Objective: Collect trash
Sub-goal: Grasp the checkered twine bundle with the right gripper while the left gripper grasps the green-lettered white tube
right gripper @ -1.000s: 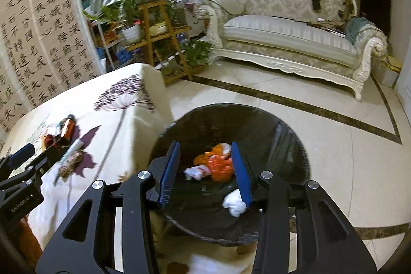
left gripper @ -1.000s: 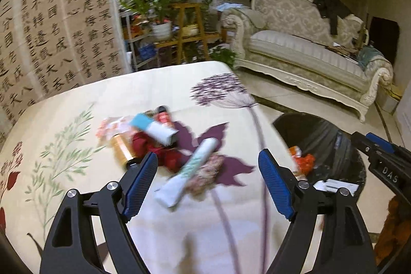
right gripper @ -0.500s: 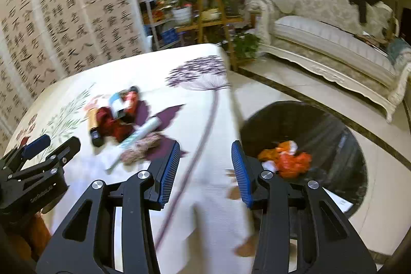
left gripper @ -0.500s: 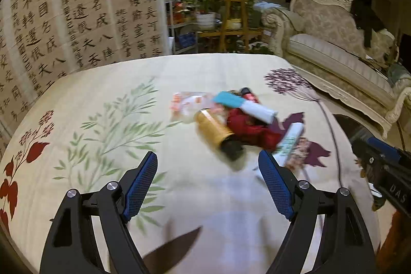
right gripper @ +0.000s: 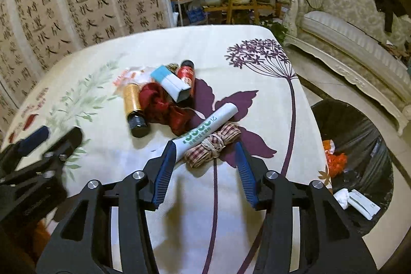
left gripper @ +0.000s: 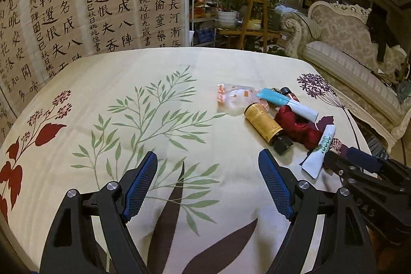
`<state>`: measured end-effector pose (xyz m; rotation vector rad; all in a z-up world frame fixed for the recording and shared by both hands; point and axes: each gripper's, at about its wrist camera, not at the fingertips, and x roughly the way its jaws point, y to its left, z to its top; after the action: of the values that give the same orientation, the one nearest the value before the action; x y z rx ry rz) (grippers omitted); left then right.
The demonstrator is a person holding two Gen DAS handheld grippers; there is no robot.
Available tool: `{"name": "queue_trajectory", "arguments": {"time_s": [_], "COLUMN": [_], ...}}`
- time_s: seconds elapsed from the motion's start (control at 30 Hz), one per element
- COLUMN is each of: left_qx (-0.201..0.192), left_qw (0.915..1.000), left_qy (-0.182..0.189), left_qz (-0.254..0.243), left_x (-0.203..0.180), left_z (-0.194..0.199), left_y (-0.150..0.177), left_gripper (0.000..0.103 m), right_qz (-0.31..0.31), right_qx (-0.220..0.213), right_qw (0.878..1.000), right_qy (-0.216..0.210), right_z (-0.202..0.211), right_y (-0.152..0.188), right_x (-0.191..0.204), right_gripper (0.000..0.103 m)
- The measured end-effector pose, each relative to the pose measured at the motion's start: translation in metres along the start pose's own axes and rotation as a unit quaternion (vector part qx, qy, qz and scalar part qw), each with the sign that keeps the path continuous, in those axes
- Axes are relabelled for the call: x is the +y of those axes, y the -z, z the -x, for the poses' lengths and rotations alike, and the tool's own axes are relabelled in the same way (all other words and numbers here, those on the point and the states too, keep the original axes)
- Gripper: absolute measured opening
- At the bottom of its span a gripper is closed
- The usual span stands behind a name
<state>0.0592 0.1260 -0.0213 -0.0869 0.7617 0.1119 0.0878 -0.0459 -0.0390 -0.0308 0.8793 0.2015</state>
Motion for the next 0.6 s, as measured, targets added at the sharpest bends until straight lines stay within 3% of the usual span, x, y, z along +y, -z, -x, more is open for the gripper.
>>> {"name": "queue_trajectory", "arguments": {"time_s": [0.3, 0.6], "left_qx": [0.004, 0.004], "left_qw": [0.9998, 0.9993], "left_qy": [0.017, 0.030], "left_qz": [0.000, -0.020], "left_x": [-0.002, -0.023], "left_z": [-0.002, -0.002], "left_y": [0.002, 0.002], "left_gripper": [0.078, 0.078], "right_qz": [-0.011, -0.010], "right_qx": [0.013, 0.003], "right_qw": [0.999, 1.000], "right_qy": [0.032, 0.020], "right_z": [0.002, 0.002], "right_y": [0.007, 0.000], "right_x": [-0.021, -0.023], "right_gripper": [0.046, 0.046]}}
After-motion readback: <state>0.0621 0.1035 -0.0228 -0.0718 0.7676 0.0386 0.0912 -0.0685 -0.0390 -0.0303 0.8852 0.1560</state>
